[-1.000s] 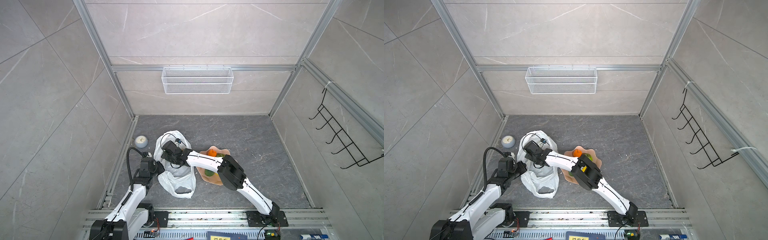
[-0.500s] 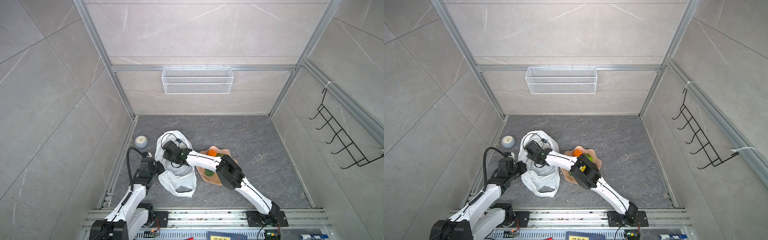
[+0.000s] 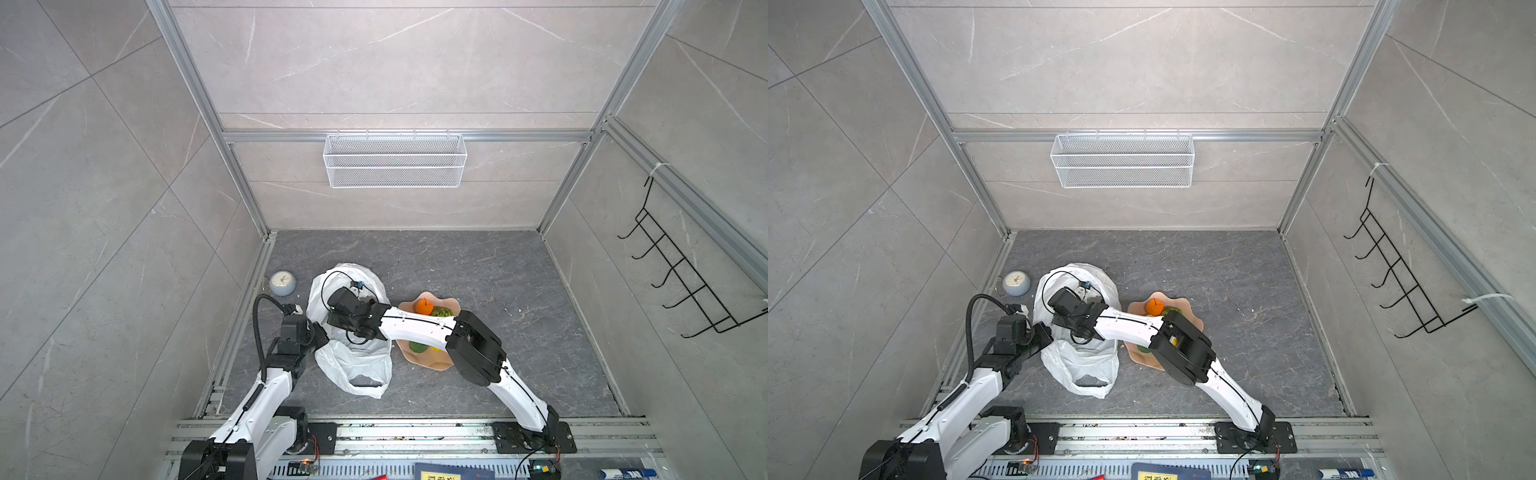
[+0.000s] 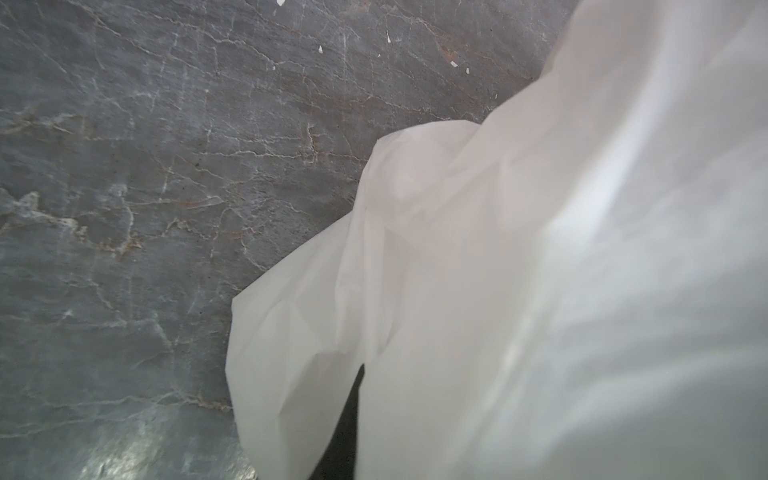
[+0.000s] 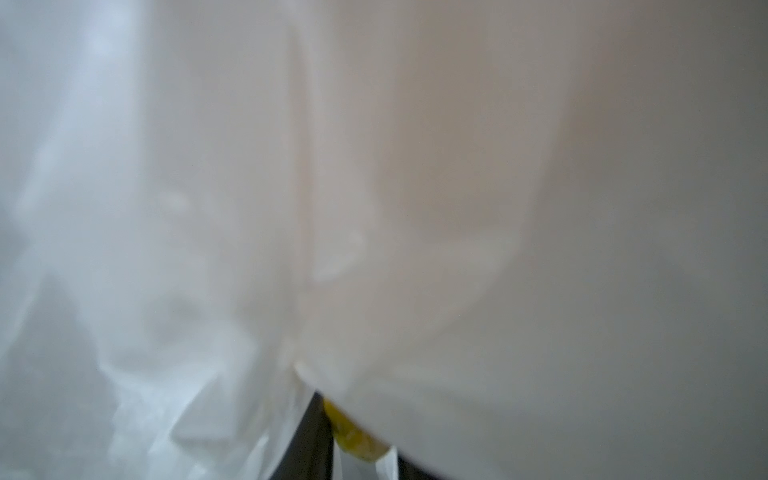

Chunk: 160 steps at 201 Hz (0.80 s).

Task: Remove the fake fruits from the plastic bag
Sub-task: 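Grasp the yellow banana inside the bag with the right gripper, then lift the banana out and carry it over the pink bowl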

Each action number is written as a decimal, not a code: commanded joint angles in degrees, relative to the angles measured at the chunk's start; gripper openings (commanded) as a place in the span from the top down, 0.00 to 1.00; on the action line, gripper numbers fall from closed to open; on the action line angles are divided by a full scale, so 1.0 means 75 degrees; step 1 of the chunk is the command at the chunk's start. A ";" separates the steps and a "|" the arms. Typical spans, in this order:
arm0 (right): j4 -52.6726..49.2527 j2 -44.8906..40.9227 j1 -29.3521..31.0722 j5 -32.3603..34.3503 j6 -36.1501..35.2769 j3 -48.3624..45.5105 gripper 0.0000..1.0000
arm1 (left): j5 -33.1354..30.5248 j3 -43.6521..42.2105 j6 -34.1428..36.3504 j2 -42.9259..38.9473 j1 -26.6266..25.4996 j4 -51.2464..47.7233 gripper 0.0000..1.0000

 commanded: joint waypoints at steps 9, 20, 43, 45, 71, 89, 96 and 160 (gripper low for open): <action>0.0197 -0.0604 0.0148 -0.0167 -0.0356 -0.0470 0.79 | -0.0142 0.0205 -0.0037 -0.0052 0.0034 0.0015 0.87; 0.0304 -0.0772 0.0213 -0.0224 -0.0396 -0.0778 0.79 | -0.0168 0.0205 -0.0042 -0.0051 0.0035 0.0014 0.87; 0.0460 -0.1104 0.0334 -0.0387 -0.0493 -0.1409 0.79 | -0.0211 0.0206 -0.0054 -0.0062 0.0036 0.0008 0.87; 0.0464 -0.1145 0.0343 -0.0386 -0.0496 -0.1469 0.79 | -0.0207 0.0205 -0.0049 -0.0063 0.0036 0.0008 0.87; 0.0665 -0.1692 0.0471 -0.0395 -0.0776 -0.2413 0.79 | -0.0240 0.0188 -0.0069 -0.0110 0.0033 0.0002 0.86; 0.0877 -0.2159 0.0545 -0.0388 -0.0950 -0.3079 0.79 | -0.0241 0.0177 -0.0060 -0.0104 0.0035 0.0012 0.87; 0.0907 -0.2330 0.0569 -0.0382 -0.1077 -0.3255 0.79 | -0.0236 0.0184 -0.0061 -0.0091 0.0036 0.0030 0.87; 0.0661 -0.3349 0.0907 -0.0402 -0.2463 -0.3886 0.82 | -0.0147 0.0220 -0.0042 0.0089 0.0036 0.0109 0.87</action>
